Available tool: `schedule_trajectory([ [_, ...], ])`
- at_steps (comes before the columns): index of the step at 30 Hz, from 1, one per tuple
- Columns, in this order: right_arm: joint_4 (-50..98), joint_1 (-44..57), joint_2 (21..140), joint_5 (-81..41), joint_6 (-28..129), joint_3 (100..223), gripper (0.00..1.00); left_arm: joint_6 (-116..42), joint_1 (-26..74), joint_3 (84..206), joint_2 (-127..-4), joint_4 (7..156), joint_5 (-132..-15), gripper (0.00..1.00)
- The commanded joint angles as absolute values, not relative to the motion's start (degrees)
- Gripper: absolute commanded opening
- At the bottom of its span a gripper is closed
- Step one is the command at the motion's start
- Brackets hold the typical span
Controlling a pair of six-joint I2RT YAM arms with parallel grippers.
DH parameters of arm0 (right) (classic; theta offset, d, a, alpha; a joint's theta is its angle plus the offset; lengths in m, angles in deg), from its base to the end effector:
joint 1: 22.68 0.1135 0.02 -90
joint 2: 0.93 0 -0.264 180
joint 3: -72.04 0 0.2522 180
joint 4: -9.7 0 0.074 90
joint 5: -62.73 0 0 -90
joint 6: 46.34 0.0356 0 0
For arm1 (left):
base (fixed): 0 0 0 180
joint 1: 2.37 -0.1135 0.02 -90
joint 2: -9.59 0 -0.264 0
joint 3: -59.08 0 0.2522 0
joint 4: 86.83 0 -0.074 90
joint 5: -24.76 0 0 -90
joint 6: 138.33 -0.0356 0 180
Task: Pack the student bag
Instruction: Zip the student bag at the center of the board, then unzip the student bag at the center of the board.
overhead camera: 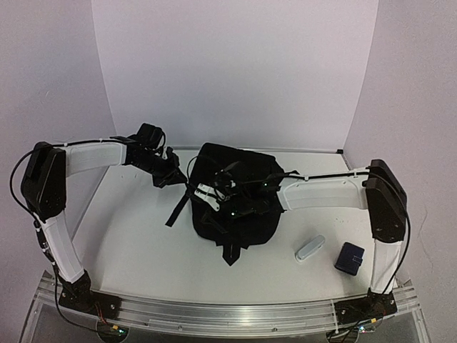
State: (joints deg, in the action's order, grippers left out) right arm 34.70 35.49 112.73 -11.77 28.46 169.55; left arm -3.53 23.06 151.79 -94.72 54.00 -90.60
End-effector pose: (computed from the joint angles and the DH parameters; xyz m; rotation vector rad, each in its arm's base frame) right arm 0.2291 0.3871 0.2139 -1.5220 1.7997 0.6892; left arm 0.3542 -0.1853 0.2364 -0.2356 2.6397 -1.0278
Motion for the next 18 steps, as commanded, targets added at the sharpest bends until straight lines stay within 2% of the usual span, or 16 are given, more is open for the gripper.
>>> schedule_trajectory([
  [1,39.09,38.61,109.31,-2.20,26.70,166.52,0.00,-5.86,20.43,160.32,-98.98,57.90,-87.82,0.00],
  [6,39.20,39.37,110.80,1.52,30.02,169.69,0.00,-6.62,18.86,167.19,-103.53,56.91,-88.00,0.00],
  [9,38.79,39.44,115.86,2.86,35.26,179.91,0.02,-8.30,18.57,171.26,-105.39,53.00,-89.68,0.02],
  [10,38.83,39.28,117.47,2.73,36.69,184.13,0.08,-8.70,18.56,171.91,-105.28,51.26,-89.73,0.08],
  [12,38.84,37.36,119.41,3.07,38.77,190.25,0.25,-8.29,18.56,169.33,-102.62,50.09,-89.26,0.28],
  [16,39.35,28.82,119.41,5.63,42.24,195.98,0.72,-4.83,18.59,156.94,-91.89,52.02,-87.23,0.61],
  [18,39.73,23.52,119.08,5.86,42.34,196.71,0.82,-1.46,19.04,149.31,-85.63,54.82,-87.74,0.70],
])
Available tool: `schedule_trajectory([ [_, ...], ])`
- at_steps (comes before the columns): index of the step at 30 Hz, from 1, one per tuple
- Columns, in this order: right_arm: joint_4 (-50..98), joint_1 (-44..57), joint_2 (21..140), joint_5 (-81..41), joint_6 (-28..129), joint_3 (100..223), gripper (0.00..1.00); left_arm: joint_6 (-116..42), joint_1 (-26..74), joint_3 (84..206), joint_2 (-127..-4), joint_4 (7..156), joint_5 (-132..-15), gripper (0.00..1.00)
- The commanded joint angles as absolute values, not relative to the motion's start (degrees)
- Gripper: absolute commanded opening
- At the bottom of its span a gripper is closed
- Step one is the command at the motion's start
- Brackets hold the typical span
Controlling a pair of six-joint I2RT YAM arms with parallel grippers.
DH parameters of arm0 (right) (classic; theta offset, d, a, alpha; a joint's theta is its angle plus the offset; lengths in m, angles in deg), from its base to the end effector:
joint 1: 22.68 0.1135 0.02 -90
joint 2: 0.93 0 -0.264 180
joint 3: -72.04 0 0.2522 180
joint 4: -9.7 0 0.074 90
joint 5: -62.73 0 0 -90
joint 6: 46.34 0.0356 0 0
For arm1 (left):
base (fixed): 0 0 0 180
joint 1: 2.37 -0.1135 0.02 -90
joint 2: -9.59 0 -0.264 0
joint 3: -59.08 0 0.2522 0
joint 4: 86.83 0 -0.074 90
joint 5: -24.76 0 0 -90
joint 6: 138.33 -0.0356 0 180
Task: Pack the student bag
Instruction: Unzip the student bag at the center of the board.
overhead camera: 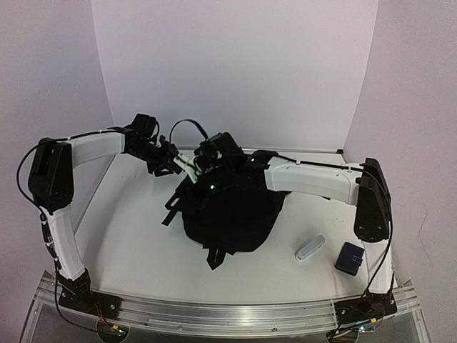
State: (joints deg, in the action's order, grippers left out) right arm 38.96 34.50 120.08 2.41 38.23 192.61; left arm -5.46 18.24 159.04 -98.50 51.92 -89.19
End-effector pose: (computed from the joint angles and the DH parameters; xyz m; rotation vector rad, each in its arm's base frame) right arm 0.2558 0.4292 0.2858 -1.4164 1.6848 1.0701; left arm 0.3890 -0.1617 0.2479 -0.2997 2.5740 -0.9690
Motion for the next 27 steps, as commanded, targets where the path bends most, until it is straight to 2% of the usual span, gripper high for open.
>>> schedule_trajectory([
  [1,39.79,21.69,119.19,5.30,42.22,196.92,0.89,0.24,19.54,145.37,-83.49,56.12,-87.92,0.74],
  [2,39.86,19.33,119.68,4.53,42.14,197.25,0.96,1.17,20.89,142.91,-80.40,56.66,-87.37,0.77],
  [4,39.99,15.50,121.45,2.95,42.50,198.70,0.98,2.80,23.67,137.95,-76.66,56.79,-86.62,0.84],
  [6,39.90,11.84,124.18,0.59,43.21,201.54,0.98,5.41,26.94,134.28,-73.83,57.66,-86.49,0.86],
  [10,39.88,7.00,131.28,-3.13,44.92,207.34,0.98,9.17,32.31,129.36,-72.95,59.92,-86.81,0.88],
  [12,39.89,5.16,133.65,-2.91,44.14,208.24,0.98,9.58,33.64,128.86,-74.58,60.16,-87.91,0.86],
  [13,39.89,4.52,134.56,-2.57,44.42,208.38,0.98,9.59,33.89,128.92,-75.57,60.47,-88.57,0.82],
  [15,39.97,3.03,135.90,-0.86,45.49,207.62,0.98,9.75,34.04,129.38,-78.01,60.19,-88.73,0.67],
  [18,40.36,2.12,135.75,2.22,45.59,202.58,0.98,10.12,33.90,130.54,-80.24,59.80,-87.27,0.35],
  [21,42.58,1.86,133.55,8.95,46.12,196.12,0.86,9.69,31.77,132.04,-81.11,59.30,-86.43,0.16],
  [24,44.90,1.87,129.93,15.44,47.76,188.95,0.76,8.40,26.33,133.47,-81.68,58.06,-86.35,0.03],
  [27,44.98,3.10,123.94,19.06,48.55,180.44,0.72,5.13,20.90,138.19,-84.59,57.03,-85.93,0.00],
])
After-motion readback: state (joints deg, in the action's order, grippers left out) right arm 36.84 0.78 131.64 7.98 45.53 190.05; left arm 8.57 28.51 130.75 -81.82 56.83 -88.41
